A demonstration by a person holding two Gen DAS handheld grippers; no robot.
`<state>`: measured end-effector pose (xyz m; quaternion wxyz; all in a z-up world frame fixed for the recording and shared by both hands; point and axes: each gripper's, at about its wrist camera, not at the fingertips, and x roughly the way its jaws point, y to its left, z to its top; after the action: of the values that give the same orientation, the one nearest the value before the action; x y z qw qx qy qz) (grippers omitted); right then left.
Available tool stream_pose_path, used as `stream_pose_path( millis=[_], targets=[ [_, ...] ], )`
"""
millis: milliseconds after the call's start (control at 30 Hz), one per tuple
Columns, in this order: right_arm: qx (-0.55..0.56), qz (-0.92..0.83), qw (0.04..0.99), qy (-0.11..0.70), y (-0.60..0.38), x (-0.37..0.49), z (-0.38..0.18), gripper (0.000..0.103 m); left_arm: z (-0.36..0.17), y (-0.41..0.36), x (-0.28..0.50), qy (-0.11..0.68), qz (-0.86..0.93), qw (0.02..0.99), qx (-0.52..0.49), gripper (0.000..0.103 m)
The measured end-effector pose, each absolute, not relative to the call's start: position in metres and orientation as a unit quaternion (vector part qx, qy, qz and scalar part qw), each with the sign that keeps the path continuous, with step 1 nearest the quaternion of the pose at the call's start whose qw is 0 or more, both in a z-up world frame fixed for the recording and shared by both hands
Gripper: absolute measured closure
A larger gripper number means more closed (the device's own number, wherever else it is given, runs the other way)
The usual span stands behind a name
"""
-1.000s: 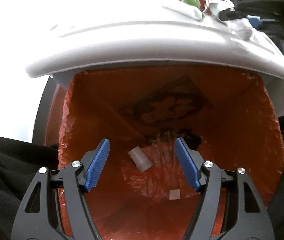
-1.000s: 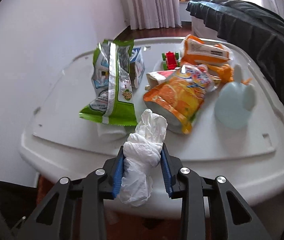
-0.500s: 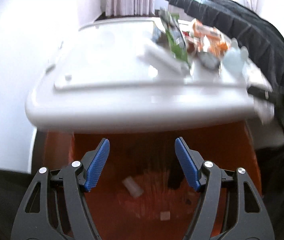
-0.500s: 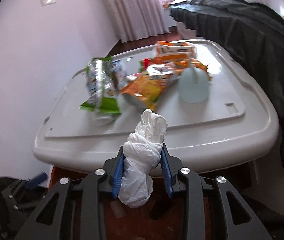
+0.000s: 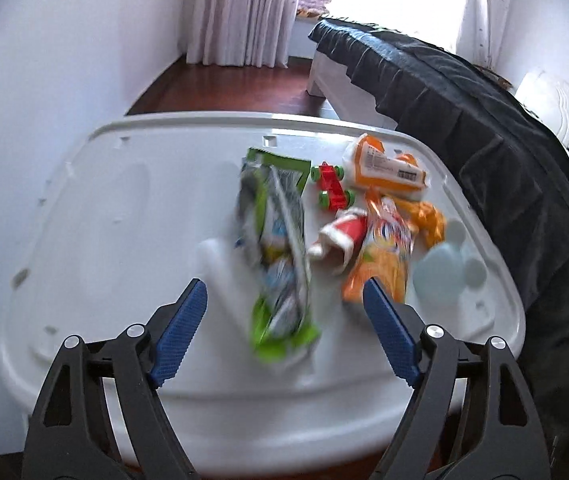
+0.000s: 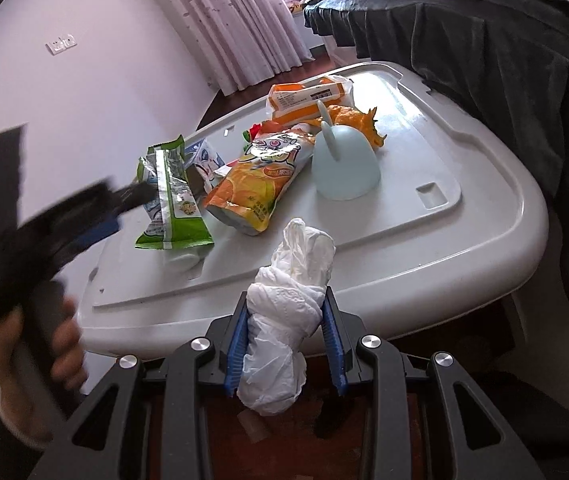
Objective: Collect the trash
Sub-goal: 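Grasp the green snack wrapper with the left tool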
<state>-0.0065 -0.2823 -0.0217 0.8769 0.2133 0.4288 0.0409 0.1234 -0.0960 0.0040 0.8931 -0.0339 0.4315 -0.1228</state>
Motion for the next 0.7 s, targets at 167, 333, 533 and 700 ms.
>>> stream_pose_path(
  millis=[167,333,533,700],
  targets=[
    [0.214,0.051,0.878,0.426,-0.278,-0.005,-0.020,0.069,-0.018,-0.107,0.156,0.450,-0.106,0.886,-0.032,0.025],
    [0.212,0.057,0.876,0.430,-0.272,-0.001,-0.021,0.069,-0.030,-0.113,0.159,0.449,-0.099,0.888,0.000,0.044],
    [0.208,0.058,0.874,0.435,-0.267,0.002,-0.024,0.069,-0.046,-0.109,0.166,0.467,-0.096,0.879,-0.005,0.073],
    [0.207,0.055,0.873,0.438,-0.267,0.003,-0.026,0.069,-0.039,-0.111,0.160,0.451,-0.083,0.888,0.015,0.075]
  ],
)
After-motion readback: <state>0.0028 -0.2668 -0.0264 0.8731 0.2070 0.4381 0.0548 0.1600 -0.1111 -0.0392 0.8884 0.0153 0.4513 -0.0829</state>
